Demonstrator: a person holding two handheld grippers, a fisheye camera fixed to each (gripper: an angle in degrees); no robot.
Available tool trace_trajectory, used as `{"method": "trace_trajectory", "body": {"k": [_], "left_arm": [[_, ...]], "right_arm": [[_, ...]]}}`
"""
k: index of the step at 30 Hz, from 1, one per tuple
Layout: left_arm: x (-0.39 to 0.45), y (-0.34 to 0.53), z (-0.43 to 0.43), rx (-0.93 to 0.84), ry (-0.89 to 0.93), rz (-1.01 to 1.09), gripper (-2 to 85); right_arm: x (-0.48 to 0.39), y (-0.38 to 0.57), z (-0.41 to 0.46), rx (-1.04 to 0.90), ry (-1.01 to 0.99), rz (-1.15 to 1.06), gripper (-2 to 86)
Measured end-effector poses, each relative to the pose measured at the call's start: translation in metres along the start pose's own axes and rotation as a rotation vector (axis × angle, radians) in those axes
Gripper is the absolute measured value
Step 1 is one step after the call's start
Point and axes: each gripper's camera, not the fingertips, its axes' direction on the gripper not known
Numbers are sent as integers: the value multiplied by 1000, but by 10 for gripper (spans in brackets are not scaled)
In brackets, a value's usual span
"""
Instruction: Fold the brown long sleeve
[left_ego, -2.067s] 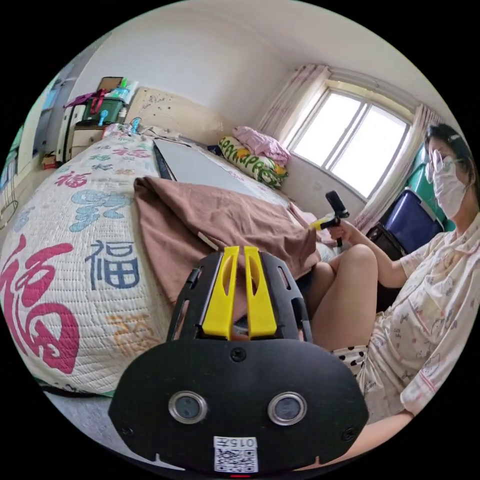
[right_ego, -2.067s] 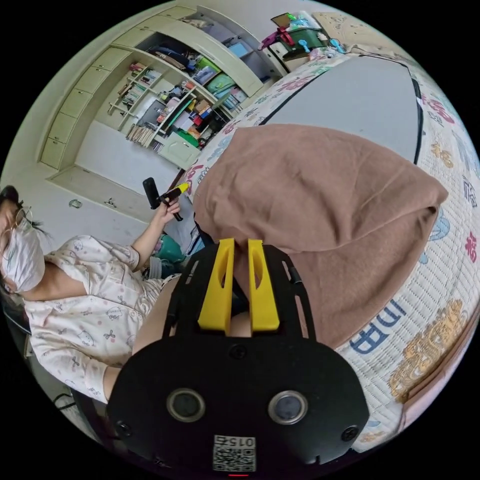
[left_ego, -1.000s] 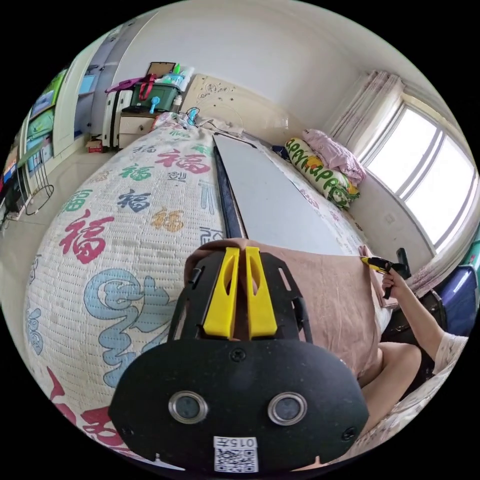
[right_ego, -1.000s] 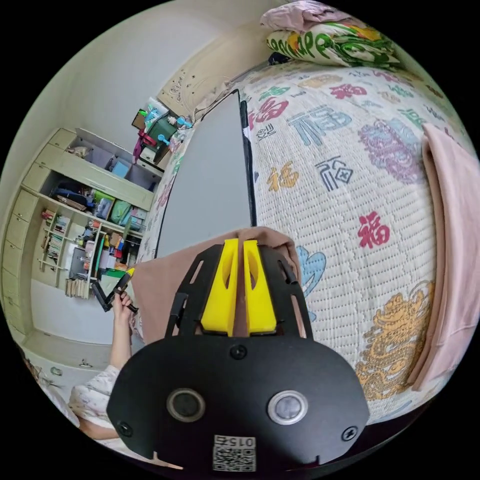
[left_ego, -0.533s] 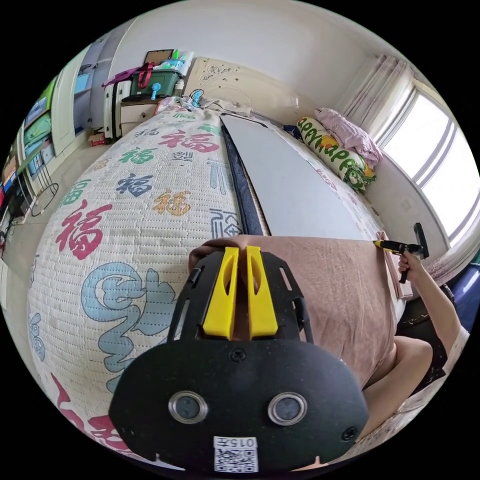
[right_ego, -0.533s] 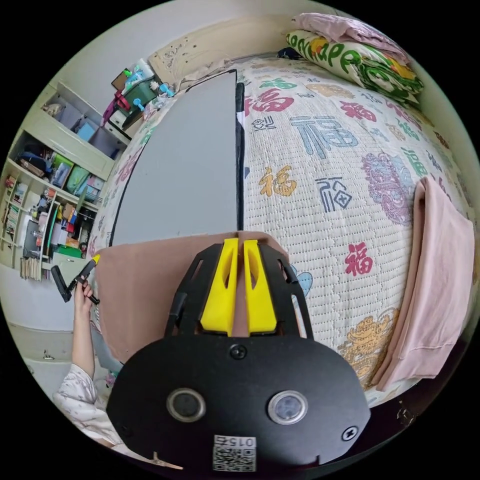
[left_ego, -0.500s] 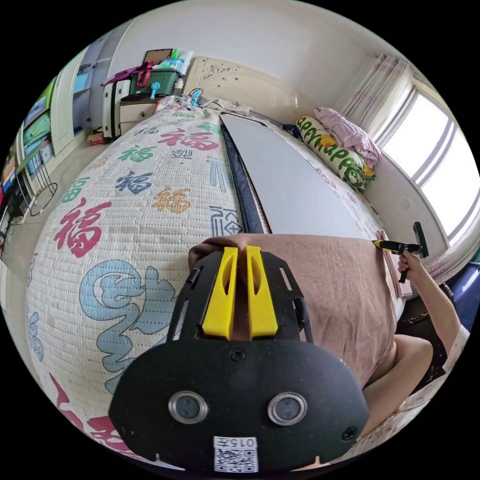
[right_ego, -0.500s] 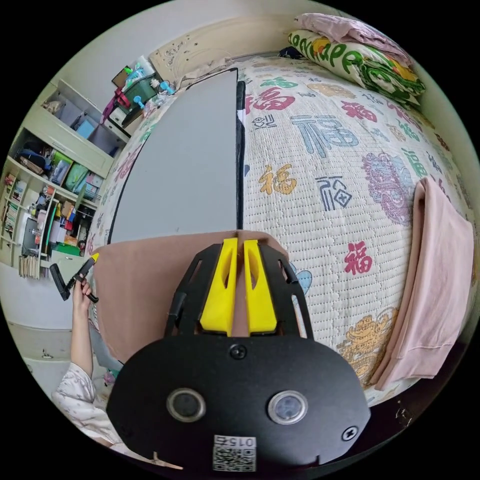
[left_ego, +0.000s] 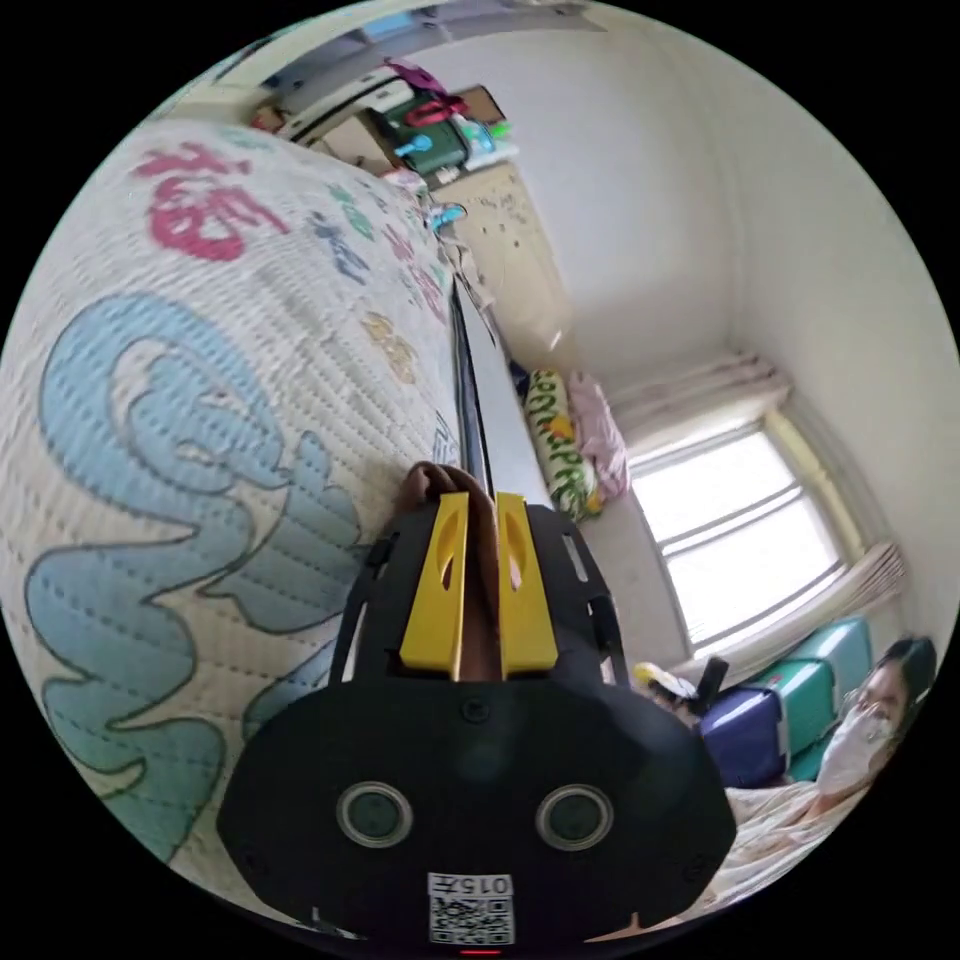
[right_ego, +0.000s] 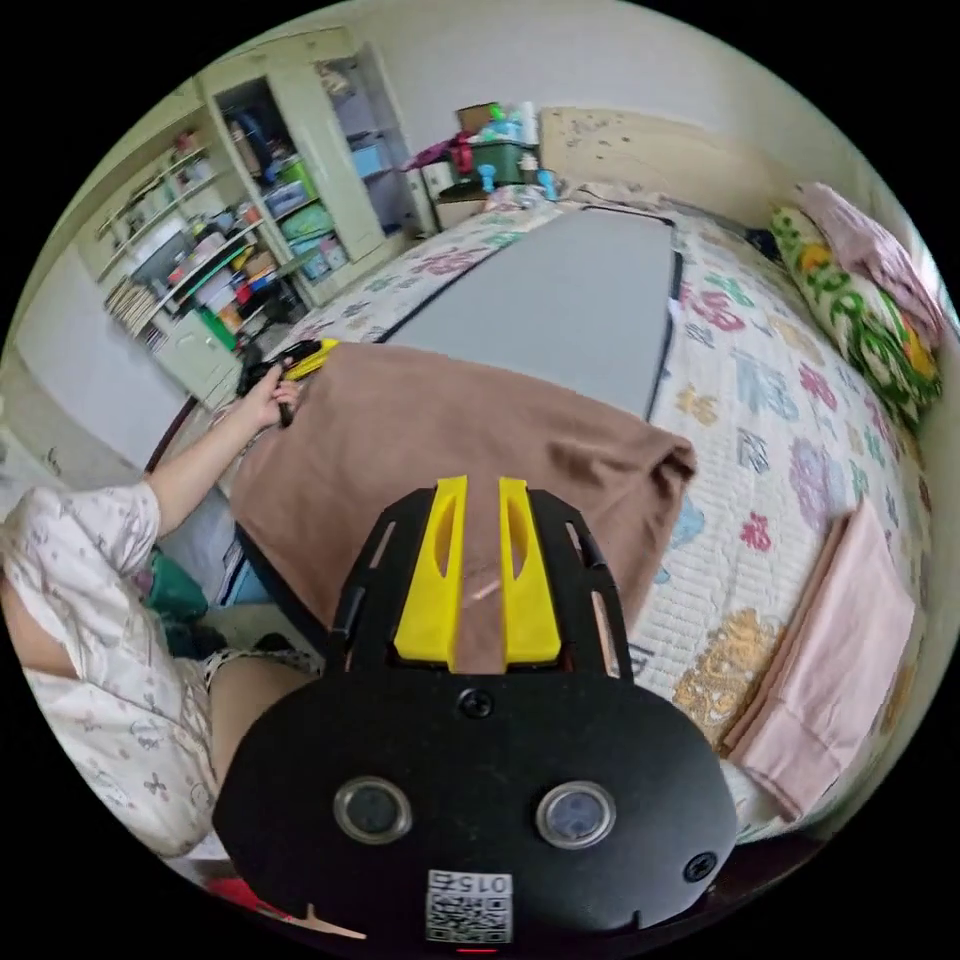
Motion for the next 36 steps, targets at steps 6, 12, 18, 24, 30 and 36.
{"method": "trace_trajectory", "body": {"k": [6,12,18,24,30,36], "left_arm": [[39,-48,-18,-39,-63,61,54],[34,-91,-34,-67,4,77,58],[16,-131,-49,-73,-7,60,17],[-20,-165,-62,-71,-15,59,-1],[-76,-194,-72,-79,-50,65,-4],[-164,-217,-86,-77,-40,58,-4]], "right_arm": [[-186,-20,57,-303,-297,-463,76],[-286,12,150,-395,-149,-559,135],[-308,68,193,-341,84,-645,128],[-310,90,167,-296,42,-698,29],[-299,97,166,-391,-27,-734,19],[-285,81,150,-390,-1,-703,56]]}}
